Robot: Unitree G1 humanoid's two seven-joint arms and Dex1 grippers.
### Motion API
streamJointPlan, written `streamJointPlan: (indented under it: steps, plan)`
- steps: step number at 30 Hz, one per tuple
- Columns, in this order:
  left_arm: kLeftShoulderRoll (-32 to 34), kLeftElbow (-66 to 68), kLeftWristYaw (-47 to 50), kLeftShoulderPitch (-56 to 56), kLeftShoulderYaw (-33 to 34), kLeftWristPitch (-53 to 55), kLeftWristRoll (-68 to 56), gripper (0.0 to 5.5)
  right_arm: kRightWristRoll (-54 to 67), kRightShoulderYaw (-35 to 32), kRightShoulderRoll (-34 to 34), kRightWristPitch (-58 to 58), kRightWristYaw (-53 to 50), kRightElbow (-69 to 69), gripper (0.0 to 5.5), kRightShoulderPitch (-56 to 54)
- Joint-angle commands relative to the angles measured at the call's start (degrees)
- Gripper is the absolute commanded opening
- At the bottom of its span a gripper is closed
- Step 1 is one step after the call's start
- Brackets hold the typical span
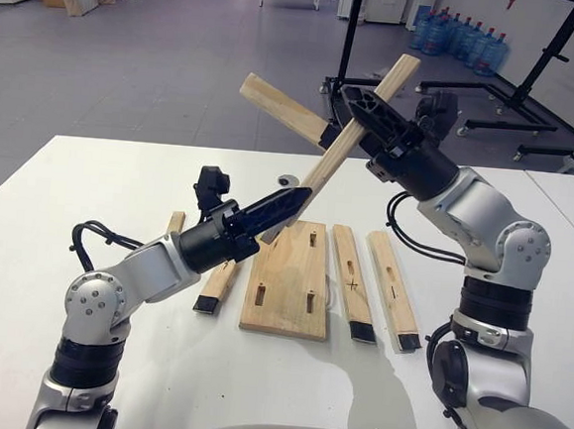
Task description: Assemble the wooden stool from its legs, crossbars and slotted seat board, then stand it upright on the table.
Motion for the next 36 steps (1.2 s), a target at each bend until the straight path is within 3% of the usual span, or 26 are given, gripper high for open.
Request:
streamJointPlan:
  steps: [1, 7, 14, 20, 27, 30, 36]
  plan:
    - [0.2, 2.9, 2.6, -0.8, 1.6, -2.9, 6.6, 3.34, -8.6, -0.5, -2.4, -2.8, 6.2, -3.0, 2.07, 1.9]
    - [0.8, 8.9, 1.9, 1.1, 2.1, -6.6, 25.5, 3.34, -27.9, 0.6, -6.8, -11.2, 21.3, -4.2, 2.07, 2.7]
    - [-2.2, 8.0, 0.7, 4.7, 2.1, -8.0, 35.3, 3.34, -55.5, 10.3, -8.0, -28.7, 40.4, 1.9, 2.07, 5.3]
    - [-3.9, 8.1, -0.4, 4.9, 2.8, -7.1, 38.6, 3.34, -55.9, 5.7, -3.5, -36.9, 53.5, 15.4, 2.07, 2.7]
    - [-5.2, 7.9, -1.2, 4.9, 2.9, -5.6, 40.8, 3.34, -64.0, 5.2, 0.0, -60.7, 74.3, 27.5, 2.07, 3.1]
    - [-5.5, 7.6, -1.5, 5.4, 3.0, -4.9, 41.5, 3.34, -67.7, 6.9, 1.3, -66.9, 78.5, 30.7, 2.07, 3.3]
    - [-6.4, 7.0, -1.7, 5.8, 3.4, -3.9, 42.6, 3.34, -69.6, 8.7, 3.5, -68.6, 82.6, 34.0, 2.07, 3.5]
